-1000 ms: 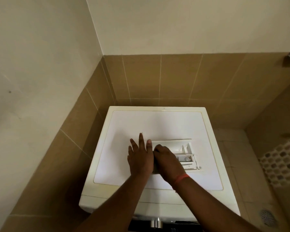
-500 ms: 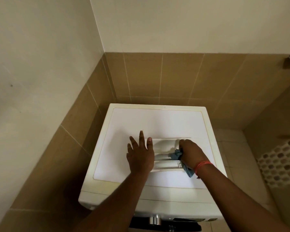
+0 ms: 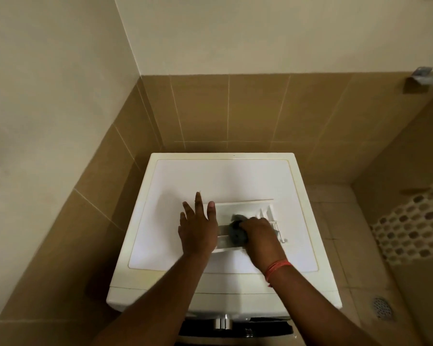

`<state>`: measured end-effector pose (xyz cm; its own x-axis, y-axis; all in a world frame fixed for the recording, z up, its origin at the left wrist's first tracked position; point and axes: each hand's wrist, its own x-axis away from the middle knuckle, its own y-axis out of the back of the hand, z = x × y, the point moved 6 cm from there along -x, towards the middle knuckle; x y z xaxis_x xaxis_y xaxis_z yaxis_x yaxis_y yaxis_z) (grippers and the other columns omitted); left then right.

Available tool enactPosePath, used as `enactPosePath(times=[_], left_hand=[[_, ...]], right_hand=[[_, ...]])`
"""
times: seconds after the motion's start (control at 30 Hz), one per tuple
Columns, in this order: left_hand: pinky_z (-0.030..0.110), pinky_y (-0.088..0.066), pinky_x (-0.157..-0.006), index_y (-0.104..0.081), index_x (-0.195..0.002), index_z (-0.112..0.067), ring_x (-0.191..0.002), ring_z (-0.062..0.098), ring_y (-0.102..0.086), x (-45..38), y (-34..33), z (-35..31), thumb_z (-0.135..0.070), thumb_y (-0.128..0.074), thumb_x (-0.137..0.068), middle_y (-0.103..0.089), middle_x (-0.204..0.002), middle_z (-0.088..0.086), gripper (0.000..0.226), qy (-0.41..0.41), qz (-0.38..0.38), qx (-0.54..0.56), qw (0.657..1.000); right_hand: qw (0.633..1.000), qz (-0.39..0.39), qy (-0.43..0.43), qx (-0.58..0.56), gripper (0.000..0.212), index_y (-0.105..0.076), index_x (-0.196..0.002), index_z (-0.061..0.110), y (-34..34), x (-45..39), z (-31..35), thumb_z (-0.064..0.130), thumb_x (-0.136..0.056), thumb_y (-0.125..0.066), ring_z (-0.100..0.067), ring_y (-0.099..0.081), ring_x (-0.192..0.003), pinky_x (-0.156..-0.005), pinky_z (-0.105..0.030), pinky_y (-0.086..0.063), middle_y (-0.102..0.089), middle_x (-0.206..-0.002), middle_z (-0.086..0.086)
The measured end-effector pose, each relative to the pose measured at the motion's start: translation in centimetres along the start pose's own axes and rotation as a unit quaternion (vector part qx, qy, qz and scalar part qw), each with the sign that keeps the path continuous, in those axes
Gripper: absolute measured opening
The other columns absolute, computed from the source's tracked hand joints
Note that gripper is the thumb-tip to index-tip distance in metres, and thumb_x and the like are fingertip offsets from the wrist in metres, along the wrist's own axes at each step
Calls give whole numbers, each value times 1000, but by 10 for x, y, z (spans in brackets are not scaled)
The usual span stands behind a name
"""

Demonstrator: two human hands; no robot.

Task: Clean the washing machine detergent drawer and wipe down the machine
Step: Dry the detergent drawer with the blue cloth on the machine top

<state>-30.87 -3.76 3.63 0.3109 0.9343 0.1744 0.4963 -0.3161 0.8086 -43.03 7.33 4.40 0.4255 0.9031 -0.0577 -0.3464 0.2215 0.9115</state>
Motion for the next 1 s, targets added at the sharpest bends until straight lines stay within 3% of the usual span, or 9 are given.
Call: enactPosePath(times=[0.1, 0.2, 0.33, 0.43, 0.6, 0.7, 0.8, 0.9, 1.0], left_hand=[[55, -31, -115, -6, -155, -37, -146, 40, -23, -1, -1, 2, -71, 0, -83, -12, -163, 13, 80, 2, 1, 6, 1000], [54, -29, -116, -7, -155, -38, -146, 40, -23, 0, 0, 2, -70, 0, -82, -12, -163, 14, 80, 5, 0, 19, 1000], [53, -26, -117, -6, -155, -39, -148, 39, -18, 0, -2, 1, -71, 1, -82, -9, -164, 13, 80, 10, 3, 34, 999], [55, -24, -118, -7, -154, -41, -149, 37, -17, -2, -5, 3, -74, 4, -82, -8, -164, 9, 80, 11, 10, 66, 998], [55, -11, -121, -12, -152, -46, -152, 26, -7, -5, -6, 4, -91, 13, -66, -10, -165, 0, 100, 23, 8, 161, 987], [56, -9, -121, -16, -152, -47, -152, 24, -5, -3, -3, 4, -92, 11, -66, -10, -165, -1, 101, 29, 1, 179, 983], [55, -7, -121, -18, -152, -46, -152, 26, -5, 0, 1, 1, -83, 8, -77, -9, -165, -1, 88, 40, 5, 177, 983], [51, -4, -122, -17, -154, -41, -152, 24, -3, 1, 3, 1, -75, 2, -86, -7, -165, -3, 78, 57, 10, 183, 981], [53, -5, -122, -14, -153, -46, -152, 27, 0, 6, 5, -1, -70, 3, -85, -3, -165, -1, 74, 38, 18, 162, 986]], right_hand=[[998, 6, 52, 21, 53, -71, -108, 19, 3, 5, -12, -9, -63, -68, -28, -60, -81, -68, -37, -54, -67, -86, -5], [999, -10, -3, 33, 45, -72, -104, 18, 13, 13, -58, -4, -65, -74, -27, -61, -78, -66, -32, -54, -64, -83, -5], [997, -43, -58, 31, 45, -72, -91, 8, 10, 16, -68, -17, -54, -71, -29, -62, -70, -58, -33, -54, -63, -79, -9], [990, -67, -89, -86, 33, -73, -91, 10, 2, 9, -35, -11, -67, -65, -26, -61, -77, -67, -30, -49, -65, -82, -8], [940, -86, -120, -308, 21, -70, -99, 21, 4, -26, 31, 9, -89, -56, -3, -56, -82, -71, -6, -38, -65, -91, 5], [949, -30, -86, -303, 20, -71, -105, 22, -8, -52, 56, 25, -97, -52, -7, -60, -88, -80, -15, -43, -68, -97, 4], [959, 16, -54, -278, 25, -70, -102, 20, -16, -54, 66, 33, -101, -48, 1, -56, -76, -69, -10, -38, -65, -86, 7], [973, 47, 20, -225, 11, -70, -100, 14, -10, -34, 70, 19, -92, -62, -1, -49, -70, -68, -10, -43, -66, -86, 0], [963, 157, 17, -219, 7, -69, -89, 8, -6, -10, 66, 8, -82, -72, -15, -59, -74, -73, -31, -51, -66, -84, -6]])
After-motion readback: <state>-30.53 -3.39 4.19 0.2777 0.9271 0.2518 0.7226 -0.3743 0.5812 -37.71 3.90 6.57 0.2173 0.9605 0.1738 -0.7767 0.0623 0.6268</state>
